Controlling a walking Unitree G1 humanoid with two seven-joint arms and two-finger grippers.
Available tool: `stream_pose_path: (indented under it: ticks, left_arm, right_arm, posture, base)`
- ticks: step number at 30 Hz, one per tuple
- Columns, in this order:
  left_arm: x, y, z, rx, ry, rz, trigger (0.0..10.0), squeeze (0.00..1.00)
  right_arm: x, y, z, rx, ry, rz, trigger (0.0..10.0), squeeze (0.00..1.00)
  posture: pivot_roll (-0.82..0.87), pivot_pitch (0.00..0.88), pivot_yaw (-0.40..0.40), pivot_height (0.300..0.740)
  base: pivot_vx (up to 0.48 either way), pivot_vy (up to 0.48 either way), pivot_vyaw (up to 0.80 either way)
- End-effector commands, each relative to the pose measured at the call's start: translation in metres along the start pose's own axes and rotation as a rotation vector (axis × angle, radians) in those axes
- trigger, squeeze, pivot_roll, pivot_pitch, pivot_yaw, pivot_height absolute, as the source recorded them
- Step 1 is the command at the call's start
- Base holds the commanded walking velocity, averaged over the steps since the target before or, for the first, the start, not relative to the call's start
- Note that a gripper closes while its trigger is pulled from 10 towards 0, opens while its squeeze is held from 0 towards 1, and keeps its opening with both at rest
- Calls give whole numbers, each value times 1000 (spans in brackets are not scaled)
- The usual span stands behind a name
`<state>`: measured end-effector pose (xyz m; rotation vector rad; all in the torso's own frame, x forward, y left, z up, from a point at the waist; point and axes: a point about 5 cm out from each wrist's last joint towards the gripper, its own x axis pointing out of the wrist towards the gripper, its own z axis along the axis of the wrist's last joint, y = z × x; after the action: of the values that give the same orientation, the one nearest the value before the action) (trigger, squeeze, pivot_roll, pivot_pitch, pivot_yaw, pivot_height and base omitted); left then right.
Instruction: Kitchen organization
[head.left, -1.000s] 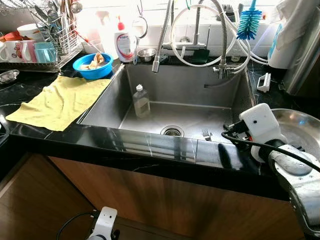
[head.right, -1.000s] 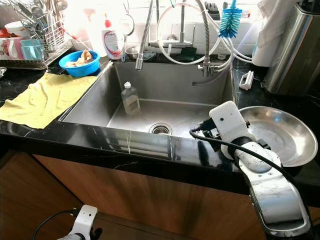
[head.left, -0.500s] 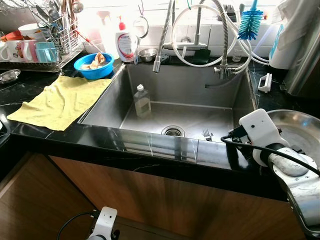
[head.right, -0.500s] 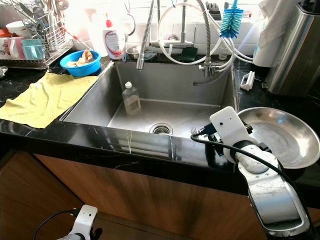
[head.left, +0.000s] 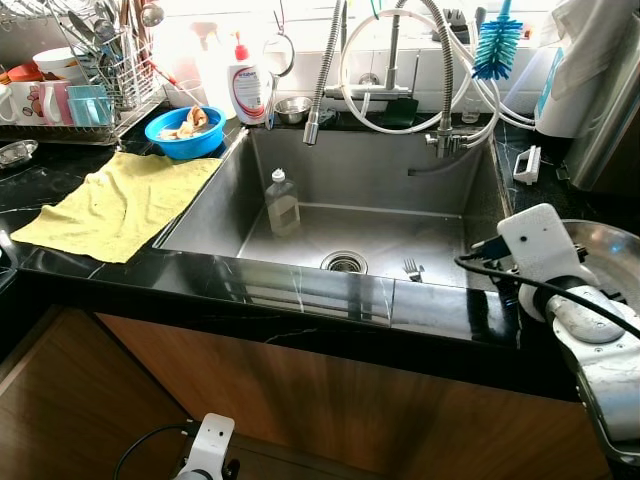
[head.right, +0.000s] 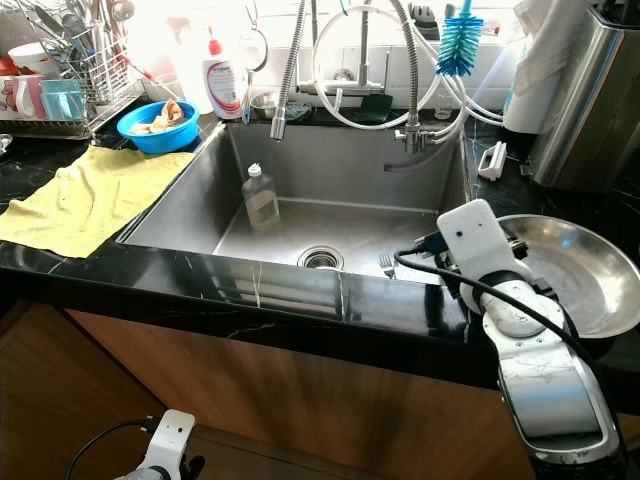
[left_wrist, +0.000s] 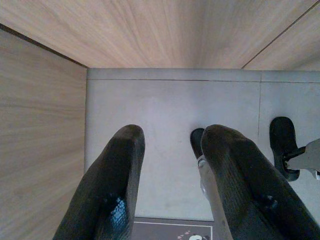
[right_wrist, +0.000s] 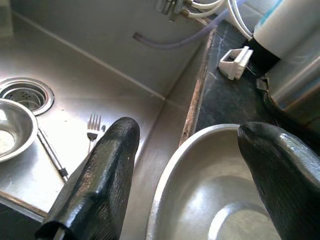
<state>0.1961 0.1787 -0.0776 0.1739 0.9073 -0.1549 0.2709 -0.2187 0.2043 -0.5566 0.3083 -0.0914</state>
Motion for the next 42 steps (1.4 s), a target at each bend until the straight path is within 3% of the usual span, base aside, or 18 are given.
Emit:
stream_pose_path:
  ticks: [1,11,29,30,31,32,37,38,40,41,42]
  left_arm:
    - [-1,5,-1,5,13,10,10000,0]
    - [-1,5,-1,5,14,10,10000,0]
    - [-1,4,-2,-2,13,12,10000,0]
    - [-1,4,-2,-2,14,11,10000,0]
    - [-1,4,-2,-2,14,11,10000,0]
    - [-1,4,-2,-4,14,10,10000,0]
    - [-1,4,-2,-5,17,3,10000,0]
    - [-1,4,-2,-6,17,3,10000,0]
    - [-1,4,-2,-6,17,3,10000,0]
    - [-1,4,-2,-7,16,4,10000,0]
    - [-1,4,-2,-7,16,4,10000,0]
  right_arm:
    - [0,-2,1,25,11,-20,10000,0]
    - [0,5,-1,90,42,-42,10000,0]
    - [1,13,0,101,50,-27,10000,0]
    - [0,14,-2,100,55,-22,4039,0]
    - [0,14,-2,100,55,-22,4039,0]
    - [0,14,-2,101,59,-24,0,0]
    - [1,13,-2,105,63,-30,0,0]
    - [1,13,-3,106,65,-31,745,0]
    - [1,14,-3,106,67,-32,1098,0]
    - [1,14,-4,105,73,-31,1882,0]
    - [1,14,-5,104,77,-30,1882,0]
  posture:
    - [-203,0,82,740]
    - [-205,0,82,740]
    - [-202,0,78,740]
    - [-203,0,79,740]
    - [-203,0,79,740]
    - [-202,0,78,740]
    - [-202,0,78,740]
    - [-202,0,78,740]
    - [-201,0,78,740]
    - [-200,0,77,740]
    - [-200,0,77,740]
  base:
    - [0,0,0]
    - [0,0,0]
    - [0,0,0]
    - [0,0,0]
    - [0,0,0]
    - [0,0,0]
    - [0,0,0]
    - [0,0,0]
    - [0,0,0]
    - [0,0,0]
    - [0,0,0]
